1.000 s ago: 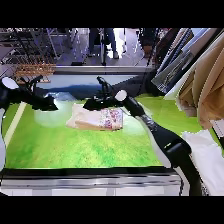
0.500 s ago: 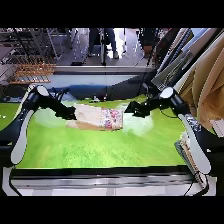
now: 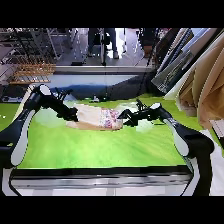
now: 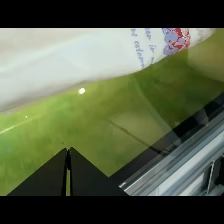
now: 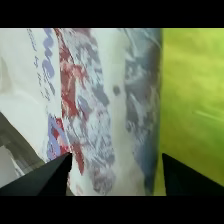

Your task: Fold the clothes and pants, and hang the long-sleeved shirts on hangers.

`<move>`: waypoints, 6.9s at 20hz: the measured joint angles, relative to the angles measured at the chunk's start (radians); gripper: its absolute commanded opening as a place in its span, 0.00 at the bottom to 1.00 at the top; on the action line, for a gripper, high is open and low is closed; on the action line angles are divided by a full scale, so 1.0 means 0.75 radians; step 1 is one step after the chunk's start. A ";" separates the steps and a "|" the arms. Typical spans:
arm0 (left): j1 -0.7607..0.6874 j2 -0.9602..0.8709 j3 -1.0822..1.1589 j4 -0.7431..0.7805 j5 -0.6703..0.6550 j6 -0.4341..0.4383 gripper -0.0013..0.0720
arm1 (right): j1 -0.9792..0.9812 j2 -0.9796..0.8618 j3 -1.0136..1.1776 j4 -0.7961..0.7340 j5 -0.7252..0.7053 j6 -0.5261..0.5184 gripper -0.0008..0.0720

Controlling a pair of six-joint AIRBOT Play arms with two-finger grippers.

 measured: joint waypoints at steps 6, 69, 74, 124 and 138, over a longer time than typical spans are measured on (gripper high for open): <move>-0.019 0.075 0.000 -0.033 -0.064 0.001 0.02 | 0.058 -0.102 0.343 0.041 0.072 0.097 0.02; 0.050 0.543 0.001 0.695 0.246 -0.250 0.02 | -1.362 1.372 -0.712 -0.173 0.267 -0.557 0.91; 0.050 0.517 0.001 0.721 0.261 -0.256 0.02 | -1.314 1.373 -0.712 -0.185 0.263 -0.572 0.91; 0.053 0.169 0.000 0.732 0.266 -0.259 0.02 | -1.304 1.373 -0.712 -0.205 0.263 -0.577 0.91; -0.102 0.352 0.000 0.734 0.265 -0.259 0.02 | -1.304 1.373 -0.712 -0.205 0.263 -0.577 0.91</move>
